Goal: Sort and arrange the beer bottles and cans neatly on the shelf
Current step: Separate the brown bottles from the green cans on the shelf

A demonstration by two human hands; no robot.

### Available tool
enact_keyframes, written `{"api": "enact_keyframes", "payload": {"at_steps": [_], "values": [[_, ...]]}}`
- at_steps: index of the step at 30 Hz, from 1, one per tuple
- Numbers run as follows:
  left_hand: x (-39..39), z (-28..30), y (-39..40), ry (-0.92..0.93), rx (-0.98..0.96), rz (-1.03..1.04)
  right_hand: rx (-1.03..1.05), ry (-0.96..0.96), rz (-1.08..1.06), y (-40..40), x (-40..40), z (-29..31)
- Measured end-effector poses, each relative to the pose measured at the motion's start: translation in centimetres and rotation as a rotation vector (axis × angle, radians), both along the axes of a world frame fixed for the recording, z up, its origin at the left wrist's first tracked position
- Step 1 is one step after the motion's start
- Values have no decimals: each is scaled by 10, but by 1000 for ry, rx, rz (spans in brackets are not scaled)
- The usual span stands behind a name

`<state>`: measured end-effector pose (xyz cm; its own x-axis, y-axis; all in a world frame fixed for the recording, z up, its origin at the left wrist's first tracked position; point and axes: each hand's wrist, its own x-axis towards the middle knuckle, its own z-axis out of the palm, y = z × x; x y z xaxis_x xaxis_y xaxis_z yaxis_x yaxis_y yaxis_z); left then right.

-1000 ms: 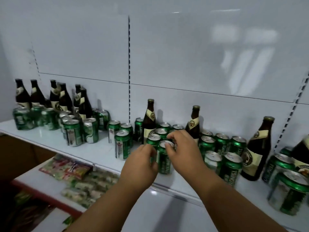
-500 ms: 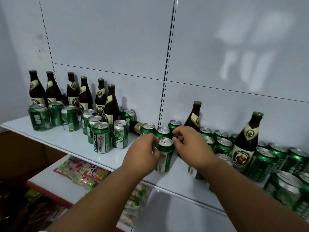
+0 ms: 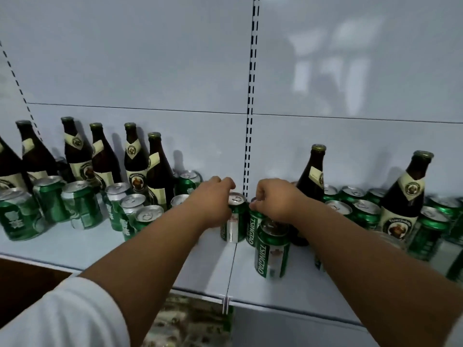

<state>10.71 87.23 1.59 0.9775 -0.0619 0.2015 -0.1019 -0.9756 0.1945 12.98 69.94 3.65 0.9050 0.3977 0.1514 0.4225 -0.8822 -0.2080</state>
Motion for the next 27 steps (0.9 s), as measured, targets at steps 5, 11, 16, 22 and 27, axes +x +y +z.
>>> {"api": "enact_keyframes", "payload": {"at_steps": [5,11,16,22,27], "values": [[28,-4,10,139,14,-180,-29,23,-57,9,1,-3],[36,7,19,152,137,-236,-44,85,-77,9,-1,2],[30,23,26,75,76,-291,50,37,-101,10,-5,-4],[9,87,17,-76,-138,-385,617,52,-14,3,-35,12],[-10,106,-24,-168,-444,-481,948,-62,-6,-17,-64,30]]}}
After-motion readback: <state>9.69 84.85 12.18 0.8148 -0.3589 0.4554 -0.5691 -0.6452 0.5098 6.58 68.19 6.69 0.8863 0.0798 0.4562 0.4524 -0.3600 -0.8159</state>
